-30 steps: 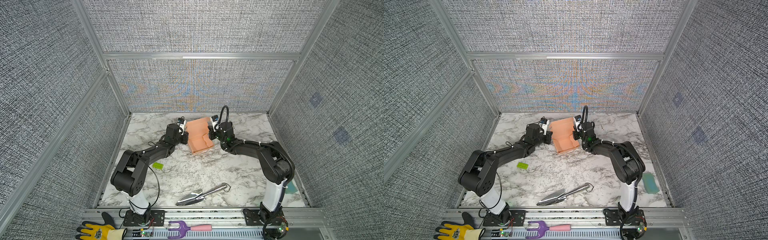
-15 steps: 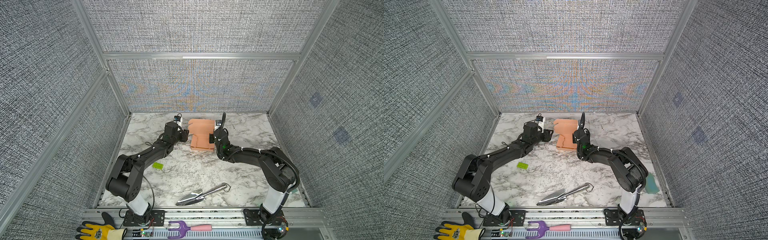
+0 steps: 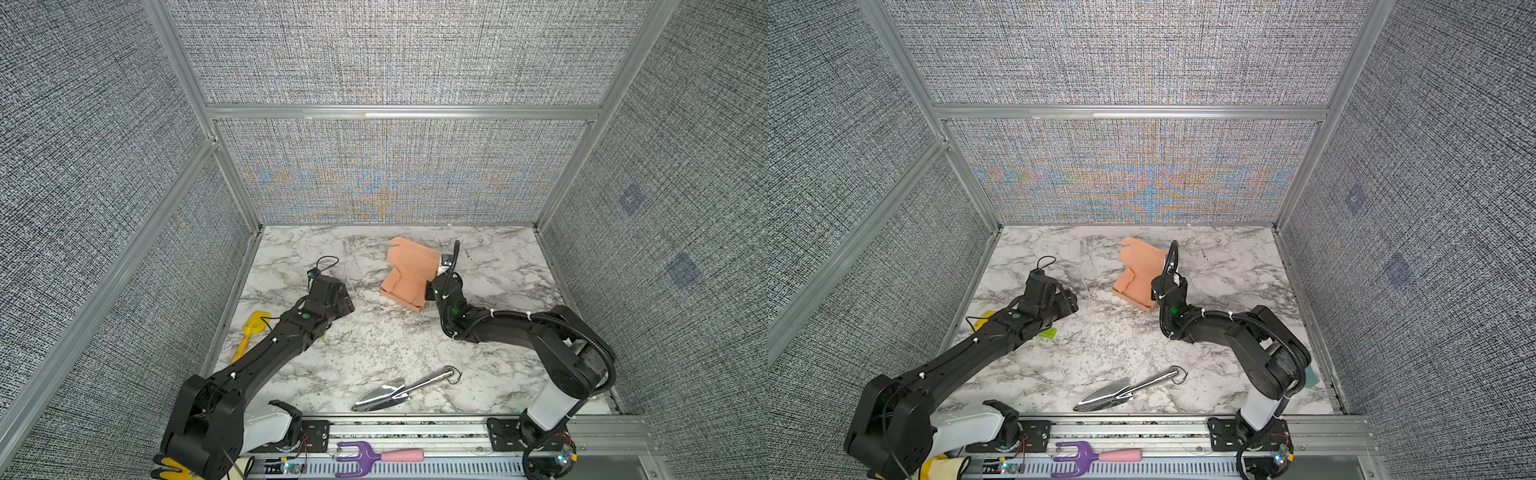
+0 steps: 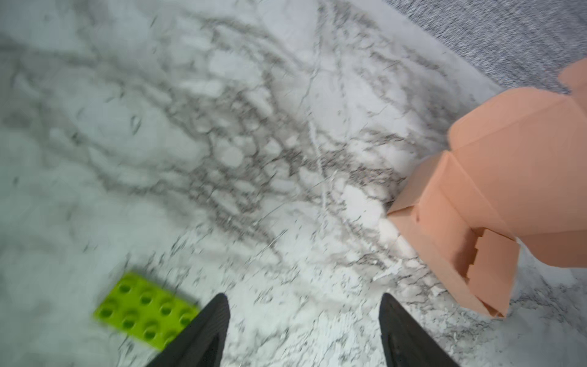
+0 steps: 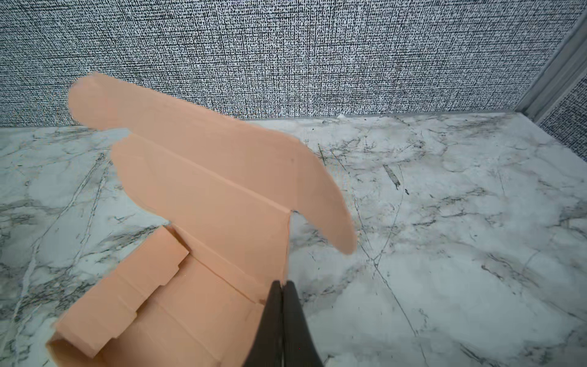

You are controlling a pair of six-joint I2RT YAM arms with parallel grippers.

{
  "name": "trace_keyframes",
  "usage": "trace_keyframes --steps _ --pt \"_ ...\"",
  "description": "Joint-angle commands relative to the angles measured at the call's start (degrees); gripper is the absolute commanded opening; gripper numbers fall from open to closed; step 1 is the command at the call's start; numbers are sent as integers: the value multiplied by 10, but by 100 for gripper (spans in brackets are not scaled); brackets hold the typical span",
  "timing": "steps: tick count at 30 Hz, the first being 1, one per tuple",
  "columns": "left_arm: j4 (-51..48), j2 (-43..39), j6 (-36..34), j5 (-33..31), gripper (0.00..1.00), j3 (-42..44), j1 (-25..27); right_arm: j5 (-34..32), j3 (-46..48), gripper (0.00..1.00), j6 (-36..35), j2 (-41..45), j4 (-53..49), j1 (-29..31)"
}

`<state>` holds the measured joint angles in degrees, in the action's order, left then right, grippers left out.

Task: Fold the paper box
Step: 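Release the lid flap with the left gripper and move it toward the green brick, then grasp the lime-green toy brick with the left gripper and lift it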

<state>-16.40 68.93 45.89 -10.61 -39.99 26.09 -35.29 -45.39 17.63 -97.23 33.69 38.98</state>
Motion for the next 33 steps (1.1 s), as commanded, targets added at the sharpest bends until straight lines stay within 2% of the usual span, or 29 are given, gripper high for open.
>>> trace_keyframes --steps 1,6,13,15,18,23,27,33 --pt "-68 -16 102 -43 75 16 0 -1 15 0 25 8 30 8" --pt "-137 11 210 -74 72 0 0 3 26 0 21 12 48 17" --pt "-305 163 358 -112 70 -119 -1 3 28 0 5 6 72 35" --pt "-335 216 369 -112 71 -158 -2 3 30 0 1 2 81 39" --pt "-309 247 369 -98 69 -164 -8 6 28 0 -1 -4 87 43" --pt "-258 238 380 -86 68 -127 -20 10 26 0 -10 -7 92 48" --pt "-191 220 361 -76 68 -89 -36 14 24 0 -17 -9 98 52" --pt "-154 207 340 -94 69 -77 -54 13 24 0 -25 -10 98 55"
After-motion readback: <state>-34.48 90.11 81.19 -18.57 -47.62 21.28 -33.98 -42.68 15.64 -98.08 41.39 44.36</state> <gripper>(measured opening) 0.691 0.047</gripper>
